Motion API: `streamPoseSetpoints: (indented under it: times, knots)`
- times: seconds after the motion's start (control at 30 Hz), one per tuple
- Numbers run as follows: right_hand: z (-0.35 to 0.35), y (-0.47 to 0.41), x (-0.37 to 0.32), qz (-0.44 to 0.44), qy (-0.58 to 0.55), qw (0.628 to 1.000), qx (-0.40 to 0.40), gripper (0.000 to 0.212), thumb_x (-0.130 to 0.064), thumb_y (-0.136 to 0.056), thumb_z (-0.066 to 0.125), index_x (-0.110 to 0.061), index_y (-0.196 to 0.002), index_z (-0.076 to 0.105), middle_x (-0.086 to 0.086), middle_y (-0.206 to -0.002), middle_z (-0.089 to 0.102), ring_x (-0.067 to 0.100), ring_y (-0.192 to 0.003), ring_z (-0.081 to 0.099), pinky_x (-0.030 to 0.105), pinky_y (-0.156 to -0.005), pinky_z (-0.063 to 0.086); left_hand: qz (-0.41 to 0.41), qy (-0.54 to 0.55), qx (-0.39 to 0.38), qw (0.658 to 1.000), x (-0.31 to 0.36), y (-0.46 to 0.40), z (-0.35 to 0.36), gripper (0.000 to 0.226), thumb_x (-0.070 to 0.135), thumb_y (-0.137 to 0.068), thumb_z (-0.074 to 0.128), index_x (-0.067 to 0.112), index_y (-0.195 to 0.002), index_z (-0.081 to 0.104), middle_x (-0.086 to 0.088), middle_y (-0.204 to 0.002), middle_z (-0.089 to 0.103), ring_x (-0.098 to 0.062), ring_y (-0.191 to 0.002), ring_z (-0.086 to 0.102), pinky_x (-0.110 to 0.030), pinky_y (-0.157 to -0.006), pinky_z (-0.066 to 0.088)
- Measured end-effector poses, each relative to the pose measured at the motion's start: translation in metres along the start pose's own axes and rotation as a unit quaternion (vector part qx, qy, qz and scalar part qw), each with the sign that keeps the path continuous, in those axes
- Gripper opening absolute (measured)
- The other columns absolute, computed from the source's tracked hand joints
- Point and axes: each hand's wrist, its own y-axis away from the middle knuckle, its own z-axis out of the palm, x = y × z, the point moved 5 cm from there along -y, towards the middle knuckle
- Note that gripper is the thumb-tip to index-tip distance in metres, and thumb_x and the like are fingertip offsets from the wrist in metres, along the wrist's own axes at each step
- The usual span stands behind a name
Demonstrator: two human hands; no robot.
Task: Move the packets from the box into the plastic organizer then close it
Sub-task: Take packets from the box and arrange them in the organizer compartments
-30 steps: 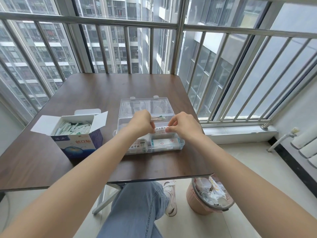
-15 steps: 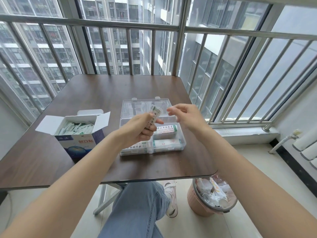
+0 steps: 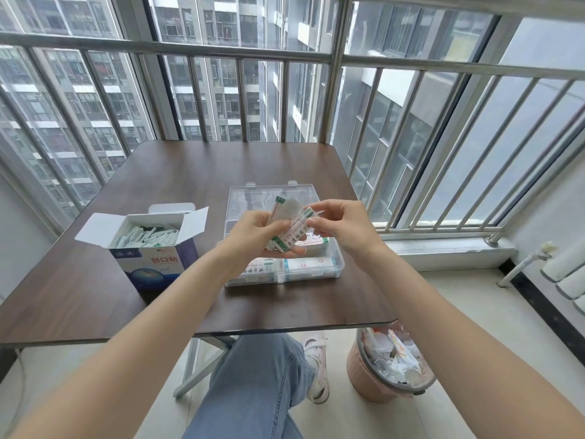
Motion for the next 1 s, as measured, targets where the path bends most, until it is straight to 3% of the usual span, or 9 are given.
streamPoseSetpoints:
  times: [0.13,0.27,0.43,0.6,0.7,0.87,1.0]
  knots:
    - [0.001,0.004,0.004,0.027,-0.042,0.999,-0.009,0.013,0.003,-0.082,0.066,-0.008,-0.087,0.068,0.003,-0.070,0.066,0.004,-0.054,0.058,0.013,-0.057,0.048,0.023,-0.014,0.058,0.998,0.000,-0.001,-0.006,0.016,0.007,-0.092,0.056,0.000,-0.105,0.063,-0.012,-0.088,0.071,-0.022,-0.065,0.071,-0.029,-0.063,0.060]
    - [-0.002,0.003,0.008,0.047,-0.039,0.998,0.009,0.012,-0.001,-0.082,0.068,-0.012,-0.081,0.066,0.003,-0.074,0.068,0.006,-0.059,0.061,0.013,-0.055,0.047,0.038,-0.029,0.099,0.994,0.000,-0.003,-0.009,0.008,0.013,-0.090,0.061,0.009,-0.094,0.066,-0.006,-0.081,0.072,-0.019,-0.068,0.072,-0.027,-0.065,0.059]
    - [-0.007,0.000,0.014,0.070,-0.045,0.996,0.037,0.013,-0.008,-0.082,0.070,-0.009,-0.076,0.059,0.003,-0.073,0.065,0.008,-0.061,0.062,0.014,-0.055,0.049,0.049,-0.037,0.130,0.990,0.000,-0.006,-0.011,0.007,0.015,-0.090,0.061,0.010,-0.087,0.066,-0.006,-0.079,0.070,-0.012,-0.063,0.070,-0.025,-0.066,0.058]
    - [-0.014,-0.004,0.024,0.088,-0.079,0.991,0.066,0.012,0.000,-0.083,0.067,-0.009,-0.084,0.058,0.009,-0.078,0.065,0.011,-0.061,0.062,0.016,-0.056,0.050,0.047,-0.078,0.142,0.986,-0.002,-0.011,-0.014,0.008,0.011,-0.093,0.058,0.012,-0.087,0.063,-0.004,-0.079,0.070,-0.012,-0.057,0.069,-0.022,-0.058,0.057]
    - [-0.019,-0.007,0.031,0.099,-0.027,0.991,0.089,0.016,-0.001,-0.086,0.064,-0.014,-0.095,0.064,0.008,-0.082,0.066,0.010,-0.063,0.060,0.019,-0.056,0.047,0.058,-0.134,0.187,0.971,0.000,-0.013,-0.019,0.009,0.013,-0.094,0.056,0.010,-0.090,0.064,-0.002,-0.078,0.070,-0.011,-0.051,0.066,-0.021,-0.050,0.053]
    - [-0.018,-0.011,0.037,0.094,0.081,0.987,0.101,0.017,-0.002,-0.083,0.061,-0.018,-0.086,0.067,0.010,-0.081,0.067,0.012,-0.061,0.058,0.022,-0.054,0.042,0.071,-0.225,0.197,0.952,0.001,-0.018,-0.020,0.013,0.014,-0.096,0.051,0.006,-0.099,0.062,-0.001,-0.085,0.069,-0.006,-0.043,0.062,-0.020,-0.043,0.047]
    - [-0.013,-0.014,0.037,0.073,0.173,0.978,0.092,0.016,-0.010,-0.080,0.064,-0.025,-0.078,0.064,0.007,-0.080,0.069,0.020,-0.073,0.064,0.033,-0.072,0.051,0.058,-0.267,0.171,0.947,-0.003,-0.025,-0.018,0.014,0.011,-0.096,0.049,0.004,-0.099,0.061,-0.006,-0.097,0.069,-0.011,-0.048,0.065,-0.019,-0.040,0.045]
